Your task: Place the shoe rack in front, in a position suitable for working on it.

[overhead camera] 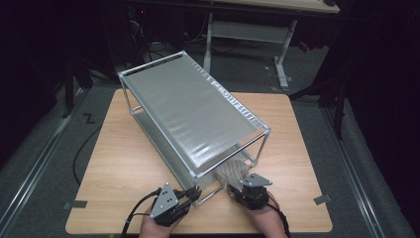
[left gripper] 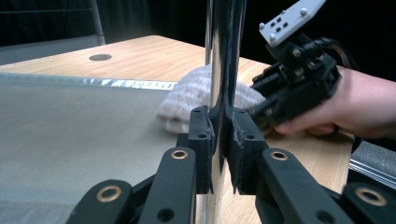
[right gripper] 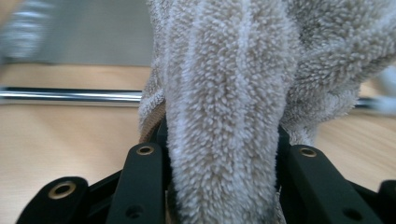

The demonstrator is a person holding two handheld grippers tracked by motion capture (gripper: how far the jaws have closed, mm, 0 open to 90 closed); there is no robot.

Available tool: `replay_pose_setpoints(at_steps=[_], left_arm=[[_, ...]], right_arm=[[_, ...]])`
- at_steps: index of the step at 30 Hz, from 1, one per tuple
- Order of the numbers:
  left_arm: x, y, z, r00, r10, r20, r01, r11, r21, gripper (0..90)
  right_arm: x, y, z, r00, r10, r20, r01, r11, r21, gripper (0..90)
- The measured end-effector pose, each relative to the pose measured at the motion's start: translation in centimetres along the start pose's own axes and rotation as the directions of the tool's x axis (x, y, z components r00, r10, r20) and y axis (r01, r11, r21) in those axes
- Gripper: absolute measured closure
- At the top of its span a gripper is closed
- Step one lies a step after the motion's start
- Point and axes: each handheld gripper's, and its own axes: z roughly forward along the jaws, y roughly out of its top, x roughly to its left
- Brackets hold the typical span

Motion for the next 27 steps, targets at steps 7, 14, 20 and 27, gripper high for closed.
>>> replay_pose_setpoints(at_steps=[7, 14, 20, 27], left_arm=[[0.0, 0.0, 0.0, 1.0000, -0.002, 0.002, 0.002, 1.0000, 0.000, 80.3], [0.1, 0.0, 0.0, 1.0000, -0.004, 0.002, 0.004, 1.0000, -0.001, 80.3], [0.1, 0.0, 0.0, 1.0000, -0.002, 0.003, 0.002, 1.0000, 0.000, 80.4], [0.1, 0.0, 0.0, 1.0000, -0.001, 0.005, 0.001, 1.0000, 0.001, 80.3]], right_arm=[[4.7, 0.5, 0.3, 0.9834, -0.105, -0.148, 0.104, 0.994, -0.015, 62.8], [7.3, 0.8, 0.4, 0.9630, -0.178, -0.203, 0.176, 0.984, -0.025, 62.9], [7.0, 0.8, 0.4, 0.9651, -0.173, -0.197, 0.172, 0.985, -0.021, 62.9], [5.4, 0.8, 0.4, 0.9785, -0.151, -0.141, 0.151, 0.989, -0.009, 62.5]])
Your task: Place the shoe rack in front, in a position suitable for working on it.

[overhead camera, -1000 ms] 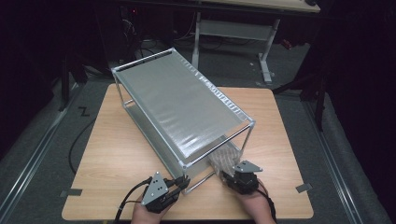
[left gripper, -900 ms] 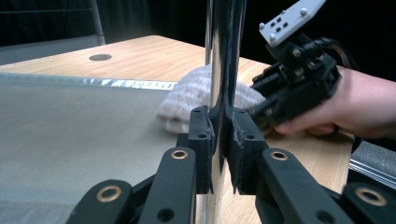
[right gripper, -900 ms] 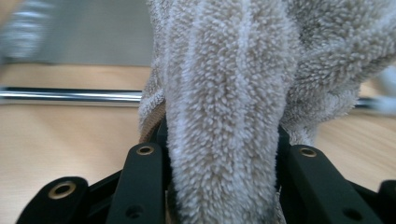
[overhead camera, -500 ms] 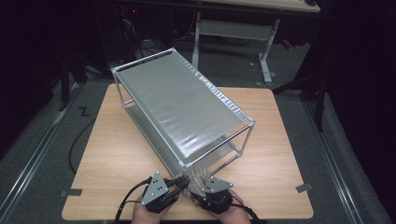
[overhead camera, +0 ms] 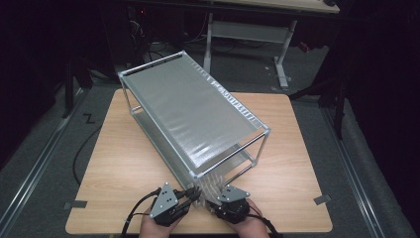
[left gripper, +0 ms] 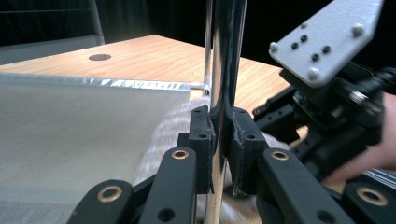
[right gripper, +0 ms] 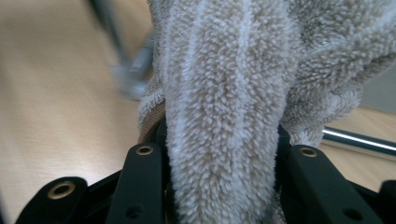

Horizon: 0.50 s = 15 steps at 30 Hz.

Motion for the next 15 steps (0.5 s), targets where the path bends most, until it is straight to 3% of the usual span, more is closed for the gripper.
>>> replay_pose_setpoints(at_steps=[3, 6, 8, 9, 10, 11, 12, 13, 15], left_arm=[[0.0, 0.0, 0.0, 1.0000, 0.000, 0.000, 0.000, 1.0000, -0.001, 80.3], [0.0, 0.0, 0.0, 1.0000, -0.001, 0.000, 0.001, 1.0000, 0.000, 80.3], [0.0, 0.0, 0.0, 1.0000, -0.001, 0.000, 0.001, 1.0000, 0.000, 80.3], [0.0, 0.0, 0.0, 1.0000, -0.001, 0.000, 0.001, 1.0000, 0.000, 80.3], [0.0, 0.0, 0.0, 1.0000, -0.001, 0.000, 0.001, 1.0000, 0.000, 80.3], [0.0, 0.0, 0.0, 1.0000, -0.001, 0.000, 0.001, 1.0000, 0.000, 80.3], [0.0, 0.0, 0.0, 1.0000, -0.001, -0.001, 0.001, 1.0000, 0.001, 80.3], [0.0, 0.0, 0.0, 1.0000, -0.002, 0.000, 0.002, 1.0000, 0.000, 80.3], [0.0, 0.0, 0.0, 1.0000, -0.001, -0.001, 0.001, 1.0000, 0.001, 80.4]], right_arm=[[-2.0, -0.5, -0.3, 0.9974, 0.050, 0.053, -0.050, 0.999, 0.005, 62.5], [-3.0, -0.7, -0.5, 0.9942, 0.074, 0.078, -0.074, 0.997, 0.002, 62.5], [-4.4, -1.1, -0.8, 0.9866, 0.113, 0.117, -0.114, 0.993, 0.001, 62.5], [-5.7, -1.5, -1.1, 0.9776, 0.142, 0.155, -0.144, 0.990, 0.000, 62.5], [-5.7, -1.5, -1.1, 0.9776, 0.142, 0.155, -0.144, 0.990, 0.000, 62.5], [-6.4, -1.7, -1.3, 0.9724, 0.154, 0.175, -0.156, 0.988, -0.001, 62.5], [-7.4, -2.0, -1.5, 0.9597, 0.167, 0.226, -0.171, 0.985, 0.001, 62.5], [-7.4, -2.0, -1.5, 0.9597, 0.167, 0.226, -0.171, 0.985, 0.001, 62.5], [-8.6, -2.3, -1.8, 0.9467, 0.196, 0.255, -0.203, 0.979, -0.001, 62.5]])
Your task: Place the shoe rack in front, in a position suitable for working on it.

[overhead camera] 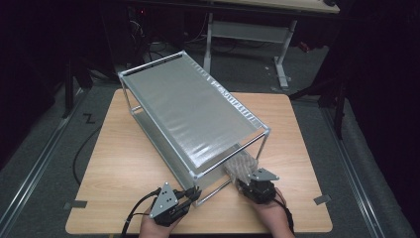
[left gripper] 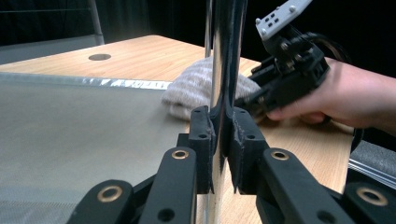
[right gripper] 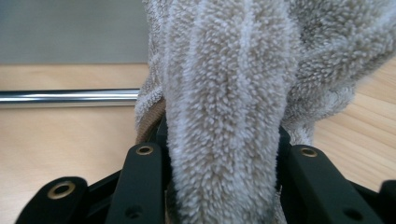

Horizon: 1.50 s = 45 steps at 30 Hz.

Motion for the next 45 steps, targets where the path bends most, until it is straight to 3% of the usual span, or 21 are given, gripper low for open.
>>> replay_pose_setpoints(at_steps=[2, 6, 10, 16, 24, 30, 35, 38, 39, 40, 44, 45], left_arm=[[0.0, 0.0, 0.0, 1.0000, 0.000, 0.001, 0.000, 1.0000, 0.000, 80.4], [0.0, 0.0, 0.0, 1.0000, 0.000, 0.002, 0.000, 1.0000, -0.001, 80.4], [0.0, 0.0, 0.0, 1.0000, -0.001, 0.001, 0.001, 1.0000, -0.001, 80.3], [0.0, 0.0, 0.0, 1.0000, -0.001, 0.006, 0.001, 1.0000, -0.003, 80.3], [0.0, 0.0, 0.0, 1.0000, -0.001, 0.006, 0.001, 1.0000, -0.003, 80.4], [0.0, 0.0, 0.0, 1.0000, -0.002, 0.006, 0.002, 1.0000, -0.003, 80.3], [0.0, -0.1, 0.0, 1.0000, -0.002, 0.006, 0.002, 1.0000, -0.004, 80.4], [0.0, -0.1, 0.0, 1.0000, -0.001, 0.006, 0.001, 1.0000, -0.004, 80.4], [0.0, -0.1, 0.1, 1.0000, -0.001, 0.006, 0.001, 1.0000, -0.005, 80.4], [0.0, -0.1, 0.1, 1.0000, -0.001, 0.006, 0.001, 1.0000, -0.005, 80.4], [0.0, -0.1, 0.0, 1.0000, -0.001, 0.004, 0.001, 1.0000, -0.006, 80.4], [0.0, -0.1, 0.0, 1.0000, -0.001, 0.004, 0.001, 1.0000, -0.006, 80.4]], right_arm=[[-1.2, -0.1, -0.1, 0.9989, 0.032, 0.034, -0.032, 0.999, 0.006, 62.5], [-2.3, -0.3, -0.1, 0.9973, 0.062, 0.041, -0.062, 0.998, 0.007, 62.3], [-2.0, -0.3, -0.1, 0.9976, 0.054, 0.043, -0.055, 0.998, 0.005, 62.8], [-1.4, -0.3, -0.1, 0.9993, 0.036, 0.009, -0.036, 0.999, 0.006, 63.4], [1.4, 0.0, -0.1, 0.9975, -0.033, -0.063, 0.033, 0.999, 0.000, 63.5], [4.6, 0.2, -0.2, 0.9834, -0.111, -0.144, 0.110, 0.994, -0.015, 63.5], [6.8, 0.3, -0.3, 0.9697, -0.161, -0.184, 0.158, 0.987, -0.029, 63.6], [8.1, 0.4, -0.4, 0.9570, -0.186, -0.223, 0.182, 0.983, -0.041, 63.6], [9.0, 0.4, -0.5, 0.9458, -0.206, -0.251, 0.200, 0.978, -0.049, 63.7], [9.0, 0.4, -0.5, 0.9458, -0.206, -0.251, 0.200, 0.978, -0.049, 63.7], [11.1, 0.4, -0.7, 0.9237, -0.261, -0.280, 0.253, 0.965, -0.066, 64.3], [11.1, 0.4, -0.7, 0.9237, -0.261, -0.280, 0.253, 0.965, -0.066, 64.3]])
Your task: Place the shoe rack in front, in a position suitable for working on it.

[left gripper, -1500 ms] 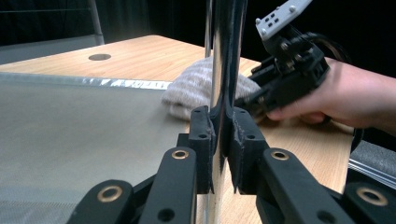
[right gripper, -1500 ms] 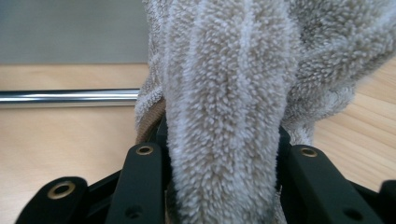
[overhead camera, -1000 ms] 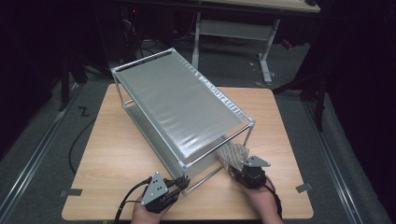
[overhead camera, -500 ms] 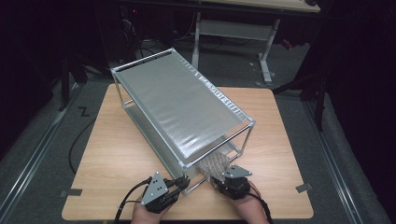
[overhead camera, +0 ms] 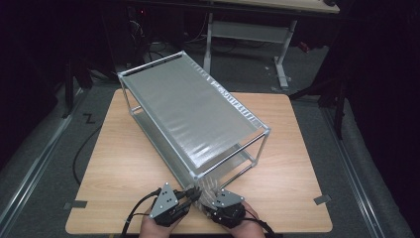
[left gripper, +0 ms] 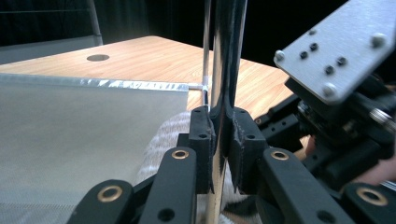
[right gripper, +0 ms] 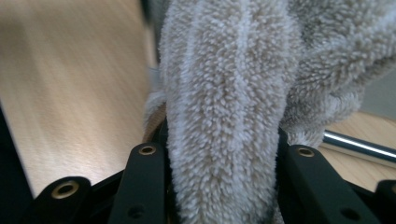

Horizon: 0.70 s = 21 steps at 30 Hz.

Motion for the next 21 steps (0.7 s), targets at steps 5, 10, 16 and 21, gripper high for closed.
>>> replay_pose_setpoints(at_steps=[5, 10, 16, 21], left_arm=[[0.0, 0.0, 0.0, 1.0000, -0.001, 0.002, 0.001, 1.0000, -0.002, 80.4], [0.0, 0.0, 0.0, 1.0000, 0.000, 0.001, 0.000, 1.0000, -0.003, 80.4], [0.0, 0.0, 0.0, 1.0000, 0.001, 0.003, -0.001, 1.0000, -0.003, 80.3], [0.1, 0.0, 0.0, 1.0000, 0.003, 0.004, -0.003, 1.0000, -0.003, 80.3]], right_arm=[[0.0, 0.0, 0.0, 0.9999, 0.001, -0.013, -0.001, 1.000, 0.003, 64.3], [0.0, 0.0, 0.0, 0.9999, 0.001, -0.012, -0.001, 1.000, 0.002, 64.3], [-0.6, 0.0, -0.3, 0.9998, 0.020, 0.000, -0.020, 1.000, -0.003, 64.2], [-1.5, -0.1, -0.8, 0.9988, 0.042, 0.025, -0.042, 0.999, -0.016, 64.2]])
